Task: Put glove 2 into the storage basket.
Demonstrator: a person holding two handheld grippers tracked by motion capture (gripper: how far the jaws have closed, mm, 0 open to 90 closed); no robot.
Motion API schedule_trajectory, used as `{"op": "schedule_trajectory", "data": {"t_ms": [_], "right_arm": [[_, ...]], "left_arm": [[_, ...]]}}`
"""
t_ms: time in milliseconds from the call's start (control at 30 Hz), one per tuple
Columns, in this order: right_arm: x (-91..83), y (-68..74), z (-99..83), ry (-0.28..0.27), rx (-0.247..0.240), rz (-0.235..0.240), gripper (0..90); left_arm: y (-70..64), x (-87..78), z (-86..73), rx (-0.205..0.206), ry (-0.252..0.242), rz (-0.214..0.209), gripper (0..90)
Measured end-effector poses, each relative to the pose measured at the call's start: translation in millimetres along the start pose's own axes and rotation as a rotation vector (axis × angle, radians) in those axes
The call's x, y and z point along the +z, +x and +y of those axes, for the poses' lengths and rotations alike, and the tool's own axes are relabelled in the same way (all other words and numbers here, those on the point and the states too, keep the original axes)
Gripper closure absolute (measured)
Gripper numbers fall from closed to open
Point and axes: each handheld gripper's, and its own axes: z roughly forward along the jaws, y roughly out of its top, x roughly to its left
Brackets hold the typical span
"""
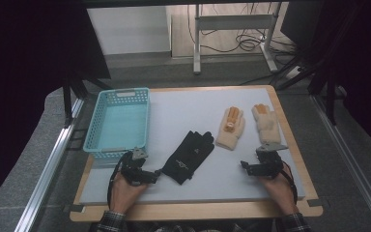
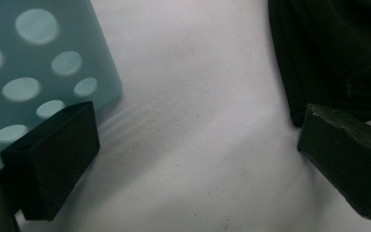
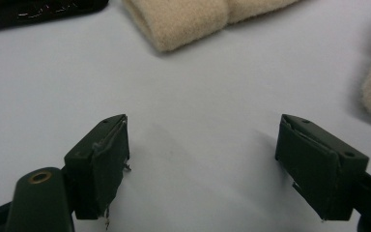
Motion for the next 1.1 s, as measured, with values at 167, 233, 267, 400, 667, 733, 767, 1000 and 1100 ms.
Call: {"op": "schedule_trajectory", "data": {"t_ms": [167,233,267,400,667,733,767,1000,1100], "right_arm": [[-0.1,0.0,-0.4,-0.001,-0.001,-0.002,19.1],[-0.1,0.0,-0.4,-0.001,-0.001,-0.002,19.1],[-0.1,0.0,-0.4,-0.001,0.000,-0.001,19.1],[-0.1,0.1,-0.5,-0.002,0.000,-0.003,19.1],[-0.1,0.1,-0.5,-0.002,-0.001,-0.003,19.1],[-0.2,0.1,-0.6,-0.002,0.000,-0.003,19.1],[-0.1,0.1,-0.6,-0.002,-0.001,-0.003,19.1],[-0.2,0.1,-0.6,-0.002,0.000,-0.003,19.1],[-0.2,0.0,-0.6,-0.002,-0.001,-0.002,19.1]], "left_arm": [[1.8,-9.4,-0.4,0.002,-0.015,-0.051,2.9],[1.7,-11.8,0.2,0.003,-0.018,-0.056,2.9],[1.3,-14.5,1.0,0.005,-0.021,-0.060,2.9],[-4.2,-26.8,7.0,0.009,-0.038,-0.090,2.8],[-21.0,-40.2,33.7,0.013,-0.068,-0.141,2.4],[-25.0,-39.6,38.6,0.019,-0.066,-0.145,2.4],[-28.7,-38.1,43.9,0.035,-0.061,-0.147,2.3],[-48.5,-10.5,81.4,0.076,-0.018,-0.198,0.3],[-53.3,-1.7,87.5,0.083,0.001,-0.200,0.0]]}}
